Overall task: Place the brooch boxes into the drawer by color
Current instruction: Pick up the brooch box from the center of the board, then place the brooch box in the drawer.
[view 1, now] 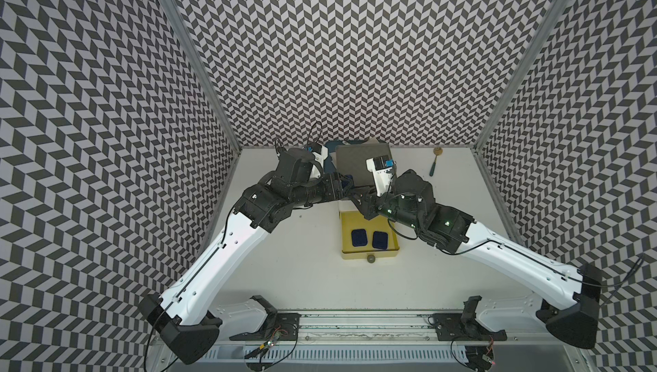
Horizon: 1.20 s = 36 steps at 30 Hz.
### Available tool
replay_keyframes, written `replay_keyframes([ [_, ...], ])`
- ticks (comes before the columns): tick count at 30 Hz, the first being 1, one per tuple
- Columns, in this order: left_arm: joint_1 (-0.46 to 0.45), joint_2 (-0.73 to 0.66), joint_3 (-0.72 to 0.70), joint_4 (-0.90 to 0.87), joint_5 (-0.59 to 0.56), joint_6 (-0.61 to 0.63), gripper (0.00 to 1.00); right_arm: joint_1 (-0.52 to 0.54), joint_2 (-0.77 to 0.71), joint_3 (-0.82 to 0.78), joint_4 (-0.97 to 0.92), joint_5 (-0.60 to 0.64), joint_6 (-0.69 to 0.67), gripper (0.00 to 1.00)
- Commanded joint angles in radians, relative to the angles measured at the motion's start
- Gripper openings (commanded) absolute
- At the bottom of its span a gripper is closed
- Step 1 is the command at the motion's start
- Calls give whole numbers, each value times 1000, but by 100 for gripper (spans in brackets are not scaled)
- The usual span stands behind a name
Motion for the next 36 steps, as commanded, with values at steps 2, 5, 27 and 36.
replay_keyframes([
  [2,-8,-1,30,4,-15,3,60,2,-31,-13,60,-3,-4,12],
  [5,-8,-6,30,6,-30,2,76,0,-44,-21,62,4,9,10],
  [27,52,-27,51,-22,-146,45,100,-253,-464,-523,40,-297,235,7],
  [36,166,-112,-87,75,-7,66,100,-344,-359,-671,234,-448,284,7],
])
